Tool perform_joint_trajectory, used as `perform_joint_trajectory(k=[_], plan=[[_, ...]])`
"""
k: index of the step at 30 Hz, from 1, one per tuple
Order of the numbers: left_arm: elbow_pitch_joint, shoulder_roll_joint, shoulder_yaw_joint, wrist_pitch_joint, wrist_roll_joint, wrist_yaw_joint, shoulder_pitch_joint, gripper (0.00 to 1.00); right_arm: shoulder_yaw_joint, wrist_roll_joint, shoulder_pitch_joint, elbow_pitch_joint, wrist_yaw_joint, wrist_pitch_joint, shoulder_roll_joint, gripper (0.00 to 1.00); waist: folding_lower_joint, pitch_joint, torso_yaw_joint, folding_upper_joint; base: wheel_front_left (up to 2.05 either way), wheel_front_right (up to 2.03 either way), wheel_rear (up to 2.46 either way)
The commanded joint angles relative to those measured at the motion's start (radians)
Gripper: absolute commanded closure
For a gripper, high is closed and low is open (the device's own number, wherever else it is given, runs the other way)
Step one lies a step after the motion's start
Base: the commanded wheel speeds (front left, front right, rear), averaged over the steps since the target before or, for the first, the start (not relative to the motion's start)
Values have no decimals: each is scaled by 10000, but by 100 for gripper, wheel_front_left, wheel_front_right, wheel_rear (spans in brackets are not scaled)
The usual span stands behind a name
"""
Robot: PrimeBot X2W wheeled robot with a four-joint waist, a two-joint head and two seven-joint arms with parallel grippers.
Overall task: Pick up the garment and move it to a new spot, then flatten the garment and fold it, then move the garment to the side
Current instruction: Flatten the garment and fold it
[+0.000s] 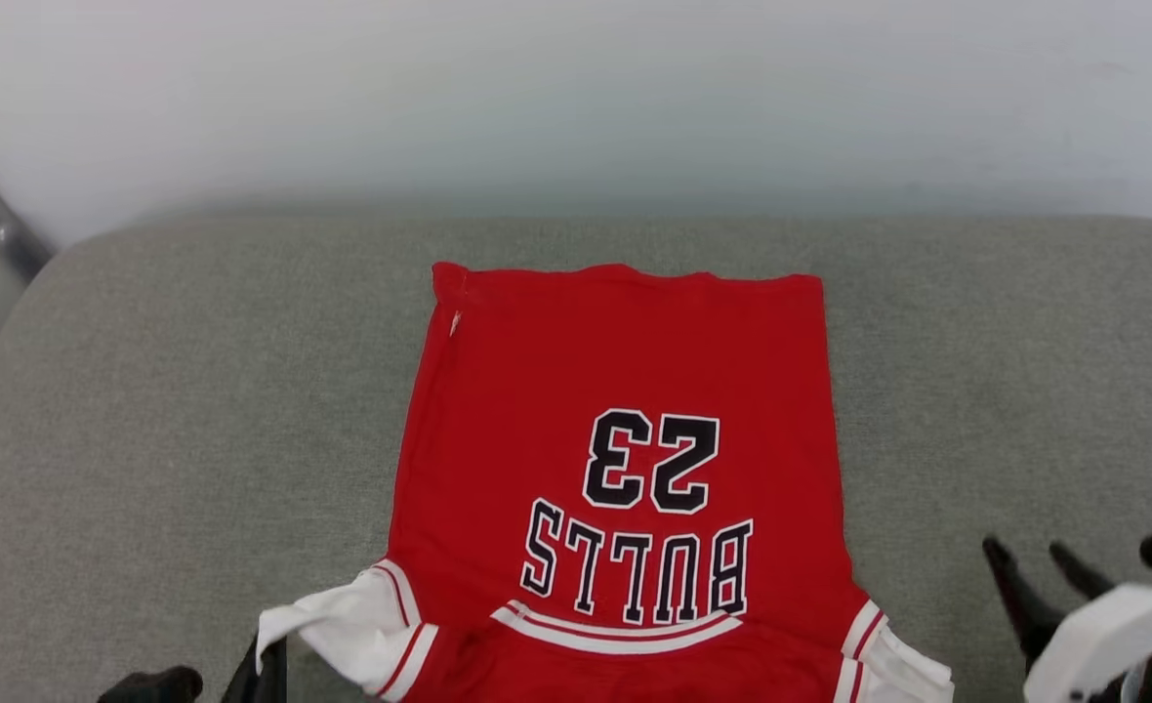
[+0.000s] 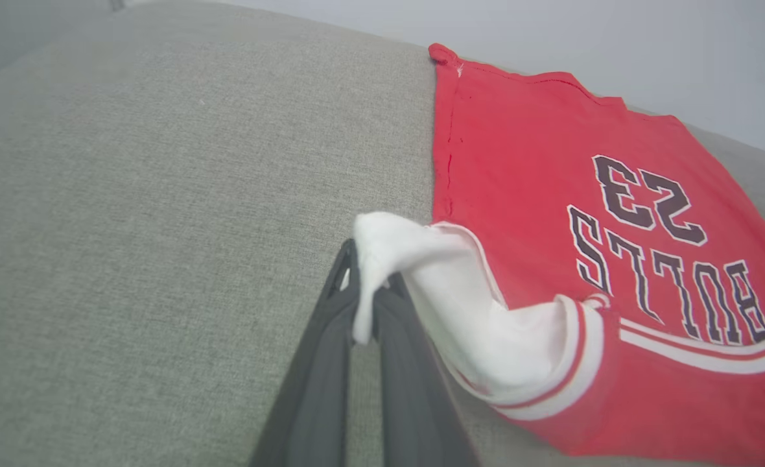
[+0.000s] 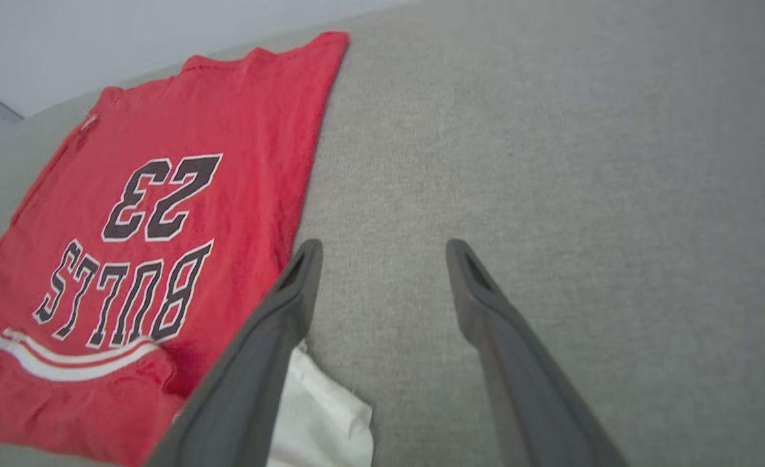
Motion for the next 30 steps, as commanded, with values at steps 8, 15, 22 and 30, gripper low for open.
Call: perform_joint_trajectory(k=[8, 15, 22, 30], plan=[[-649, -454, -23, -394, 624, -355, -1559, 100, -820, -356, -4896, 2892, -4, -284, -294, 0, 0, 1965, 960, 0, 0, 0, 0], [-968, -765, 3, -516, 1107, -836, -2635, 100, -1065, -883, -8682, 5199, -4, 1501, -923, 0, 0, 3350, 1792, 0, 0, 0, 0], [-1064, -1289, -32, -566, 1508, -1392, -3540, 100, -1451, -1919, -11222, 6474, -4, 3571, -1064, 0, 0, 4496, 2402, 0, 0, 0, 0], [-892, -1959, 244, -578, 1916, -1974, -3910, 100, -2029, -2967, -11725, 7569, -5, 5384, -615, 0, 0, 5007, 2693, 0, 0, 0, 0]])
